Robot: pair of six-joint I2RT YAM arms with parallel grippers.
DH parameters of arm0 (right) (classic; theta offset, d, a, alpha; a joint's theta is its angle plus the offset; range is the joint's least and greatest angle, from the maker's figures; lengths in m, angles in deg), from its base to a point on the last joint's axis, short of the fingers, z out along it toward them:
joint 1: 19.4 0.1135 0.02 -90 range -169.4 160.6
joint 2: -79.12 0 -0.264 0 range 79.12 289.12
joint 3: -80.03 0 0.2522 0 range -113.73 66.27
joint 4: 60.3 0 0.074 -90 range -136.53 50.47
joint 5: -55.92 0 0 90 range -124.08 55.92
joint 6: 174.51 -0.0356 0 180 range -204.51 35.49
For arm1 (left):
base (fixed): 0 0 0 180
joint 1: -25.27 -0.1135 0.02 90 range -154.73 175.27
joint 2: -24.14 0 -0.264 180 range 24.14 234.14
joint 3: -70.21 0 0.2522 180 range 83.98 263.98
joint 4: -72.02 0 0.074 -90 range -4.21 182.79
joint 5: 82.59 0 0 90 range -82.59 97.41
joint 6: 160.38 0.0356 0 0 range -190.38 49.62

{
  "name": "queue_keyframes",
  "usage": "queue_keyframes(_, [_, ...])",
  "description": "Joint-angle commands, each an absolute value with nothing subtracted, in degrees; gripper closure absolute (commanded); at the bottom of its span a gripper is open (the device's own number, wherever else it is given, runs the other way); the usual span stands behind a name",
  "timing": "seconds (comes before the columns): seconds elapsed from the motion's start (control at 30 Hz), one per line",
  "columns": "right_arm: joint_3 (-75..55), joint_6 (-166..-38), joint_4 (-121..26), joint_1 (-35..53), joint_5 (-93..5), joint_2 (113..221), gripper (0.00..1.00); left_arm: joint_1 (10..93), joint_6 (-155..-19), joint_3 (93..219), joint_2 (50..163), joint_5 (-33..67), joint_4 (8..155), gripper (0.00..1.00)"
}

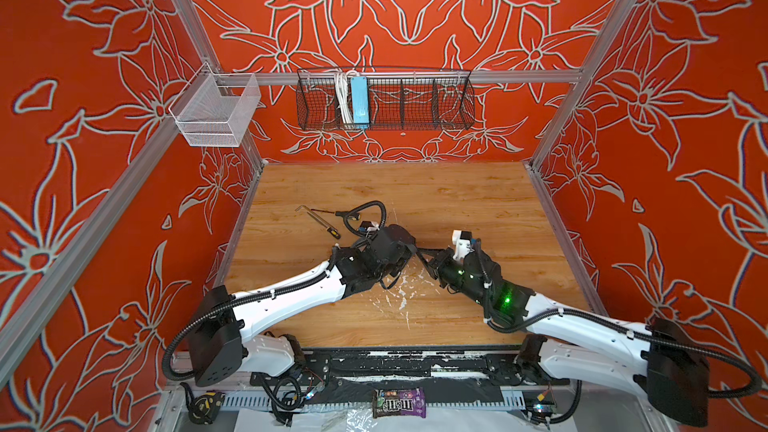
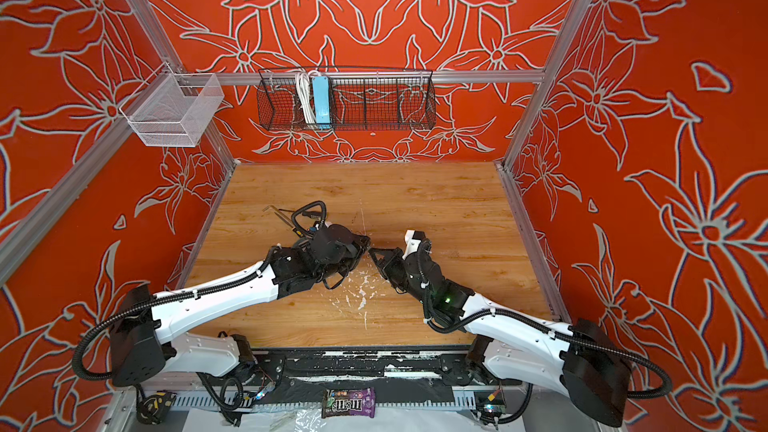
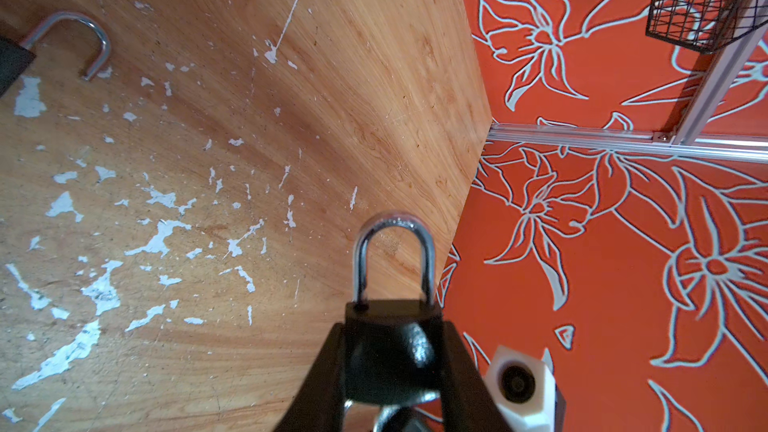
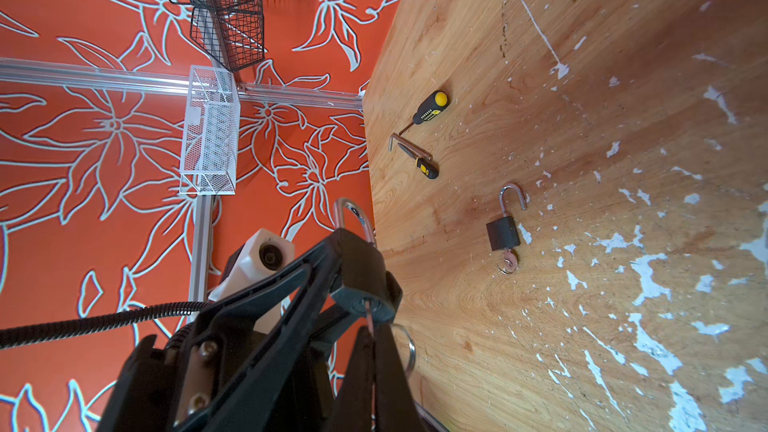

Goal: Unlock with the key

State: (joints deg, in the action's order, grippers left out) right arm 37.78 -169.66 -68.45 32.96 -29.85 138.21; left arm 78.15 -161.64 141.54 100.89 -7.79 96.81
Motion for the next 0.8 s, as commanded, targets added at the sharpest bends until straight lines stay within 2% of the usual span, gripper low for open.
queue_keyframes(0.0, [37.4, -168.1, -68.4, 33.4, -30.2, 138.5, 1.00, 80.6, -160.7, 143.2, 98.8, -2.8, 91.6, 1.00])
queue_keyframes(0.17, [37.7, -165.0, -66.5, 33.2, -29.9, 138.7, 1.00, 78.5, -158.1, 143.8, 99.7, -1.1, 94.3, 1.00])
queue_keyframes(0.3, [38.2, -163.6, -66.0, 33.0, -29.8, 138.2, 0.86, 77.2, -157.6, 142.6, 99.8, -0.9, 95.2, 1.00])
queue_keyframes(0.63, [35.9, -157.4, -58.0, 32.8, -28.7, 134.2, 0.72, 73.5, -153.3, 142.0, 99.0, -1.5, 98.7, 1.00])
queue_keyframes(0.77, [34.4, -154.0, -55.0, 32.0, -29.6, 133.0, 0.67, 71.9, -147.7, 142.9, 97.9, -1.1, 101.0, 1.00])
